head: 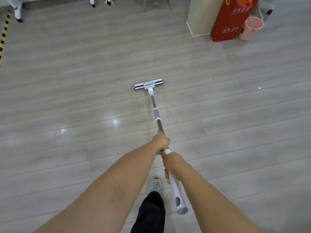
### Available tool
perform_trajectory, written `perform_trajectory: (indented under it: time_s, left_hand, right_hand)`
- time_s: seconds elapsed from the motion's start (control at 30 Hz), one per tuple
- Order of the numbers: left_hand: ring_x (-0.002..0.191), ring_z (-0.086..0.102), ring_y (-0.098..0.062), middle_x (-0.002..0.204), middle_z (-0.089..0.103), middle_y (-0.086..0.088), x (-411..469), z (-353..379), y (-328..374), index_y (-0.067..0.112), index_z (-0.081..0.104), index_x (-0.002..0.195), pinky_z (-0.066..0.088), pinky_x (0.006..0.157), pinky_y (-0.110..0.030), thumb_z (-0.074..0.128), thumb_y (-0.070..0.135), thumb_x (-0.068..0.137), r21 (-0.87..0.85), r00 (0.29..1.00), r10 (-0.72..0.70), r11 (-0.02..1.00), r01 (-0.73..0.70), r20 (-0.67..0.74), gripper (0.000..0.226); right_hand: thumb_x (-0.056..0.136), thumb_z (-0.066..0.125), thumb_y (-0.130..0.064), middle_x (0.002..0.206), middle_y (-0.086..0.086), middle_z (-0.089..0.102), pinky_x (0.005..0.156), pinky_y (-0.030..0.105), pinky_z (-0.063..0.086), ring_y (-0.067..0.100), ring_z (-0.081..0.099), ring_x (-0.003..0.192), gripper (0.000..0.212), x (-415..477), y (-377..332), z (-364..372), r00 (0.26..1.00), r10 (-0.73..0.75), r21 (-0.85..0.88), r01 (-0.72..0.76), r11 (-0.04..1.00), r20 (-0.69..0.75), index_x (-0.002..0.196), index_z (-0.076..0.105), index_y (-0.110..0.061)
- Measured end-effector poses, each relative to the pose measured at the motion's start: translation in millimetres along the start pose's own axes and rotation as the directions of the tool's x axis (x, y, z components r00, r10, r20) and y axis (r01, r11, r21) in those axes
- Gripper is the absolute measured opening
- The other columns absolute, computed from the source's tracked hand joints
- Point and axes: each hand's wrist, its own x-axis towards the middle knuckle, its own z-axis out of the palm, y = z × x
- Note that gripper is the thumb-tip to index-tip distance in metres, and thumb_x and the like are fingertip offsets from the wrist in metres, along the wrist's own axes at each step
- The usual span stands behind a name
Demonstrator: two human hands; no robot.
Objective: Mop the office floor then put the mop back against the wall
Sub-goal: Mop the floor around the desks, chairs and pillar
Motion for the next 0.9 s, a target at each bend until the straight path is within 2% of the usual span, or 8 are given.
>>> perform_trajectory:
  time_s: [0.07, 0.17, 0.4, 0.5, 0.63, 0.73, 0.8, 0.9]
  left_hand:
    - [0.097, 0.07, -0.031, 0.12, 0.062, -0.012, -2, 5, -9, 0.027, 0.021, 0.154, 0.061, 0.081, -0.046, 0.049, 0.02, 0.096, 0.003, 1.0, -0.016, 1.0, 0.016, 0.014, 0.065]
    - [0.099, 0.069, -0.03, 0.123, 0.062, -0.012, -11, 19, -27, 0.031, 0.008, 0.159, 0.06, 0.076, -0.039, 0.046, 0.02, 0.097, 0.025, 1.0, -0.013, 1.0, 0.013, 0.006, 0.073]
    - [0.099, 0.068, -0.032, 0.121, 0.061, -0.011, -72, 86, -93, 0.033, 0.018, 0.155, 0.061, 0.081, -0.046, 0.047, 0.02, 0.093, 0.088, 1.0, -0.016, 0.996, 0.017, -0.016, 0.069]
    - [0.105, 0.063, -0.03, 0.124, 0.06, -0.01, -114, 138, -141, 0.027, 0.02, 0.156, 0.058, 0.086, -0.042, 0.05, 0.02, 0.092, 0.07, 0.999, 0.019, 0.997, -0.017, -0.03, 0.071]
    - [0.107, 0.061, -0.03, 0.126, 0.06, -0.01, -187, 213, -211, 0.028, 0.016, 0.158, 0.058, 0.087, -0.041, 0.049, 0.019, 0.09, 0.053, 0.999, 0.042, 0.998, -0.041, -0.02, 0.076]
    - [0.097, 0.059, -0.024, 0.124, 0.06, -0.008, -252, 264, -266, 0.02, 0.023, 0.154, 0.058, 0.072, -0.035, 0.051, 0.02, 0.092, 0.069, 0.999, 0.022, 0.997, -0.02, -0.025, 0.068]
    - [0.095, 0.06, -0.024, 0.123, 0.059, -0.008, -288, 295, -299, 0.022, 0.023, 0.153, 0.06, 0.071, -0.037, 0.051, 0.019, 0.093, 0.051, 1.0, 0.001, 0.999, 0.0, -0.016, 0.066]
    - [0.101, 0.061, -0.026, 0.121, 0.059, -0.008, -329, 326, -335, 0.028, 0.016, 0.158, 0.059, 0.082, -0.04, 0.051, 0.019, 0.094, 0.023, 1.0, -0.005, 1.0, 0.004, 0.027, 0.073]
  right_hand:
    - [0.105, 0.04, -0.046, 0.055, 0.012, 0.057, 0.04, 0.022, 0.04, 0.025, 0.054, 0.039, 0.047, 3, 8, 6, 1.0, 0.006, -0.019, -0.006, 1.0, -0.014, 0.111, 0.06, -0.003]
    - [0.106, 0.034, -0.05, 0.057, 0.01, 0.058, 0.04, 0.02, 0.037, 0.022, 0.054, 0.039, 0.05, 3, 34, 15, 0.997, -0.056, -0.049, 0.054, 0.997, -0.047, 0.112, 0.057, -0.005]
    - [0.106, 0.039, -0.047, 0.052, 0.012, 0.055, 0.03, 0.013, 0.034, 0.019, 0.045, 0.021, 0.045, -9, 136, 37, 1.0, -0.005, -0.06, 0.006, 0.998, 0.017, 0.116, 0.054, -0.006]
    - [0.108, 0.037, -0.031, 0.059, 0.01, 0.054, 0.054, 0.026, 0.053, 0.021, 0.051, 0.042, 0.037, -16, 219, 53, 0.999, -0.033, -0.097, 0.037, 0.995, 0.043, 0.129, 0.053, -0.005]
    - [0.107, 0.039, -0.033, 0.059, 0.007, 0.053, 0.044, 0.021, 0.046, 0.017, 0.053, 0.049, 0.043, -33, 342, 76, 0.996, -0.082, -0.126, 0.084, 0.988, 0.021, 0.142, 0.049, -0.012]
    - [0.108, 0.042, -0.018, 0.036, 0.0, 0.052, 0.078, 0.032, 0.052, 0.021, 0.057, 0.067, 0.043, -56, 437, 95, 0.972, -0.207, -0.015, 0.21, 0.978, 0.112, 0.146, 0.044, 0.002]
    - [0.109, 0.039, -0.024, 0.023, -0.007, 0.04, 0.078, 0.039, 0.047, 0.02, 0.047, 0.061, 0.045, -73, 494, 107, 0.959, -0.244, 0.002, 0.247, 0.969, 0.145, 0.143, 0.047, 0.004]
    - [0.109, 0.037, -0.027, 0.023, -0.008, 0.039, 0.075, 0.038, 0.046, 0.018, 0.043, 0.06, 0.046, -99, 552, 119, 0.963, -0.227, 0.003, 0.229, 0.973, 0.148, 0.144, 0.046, 0.001]
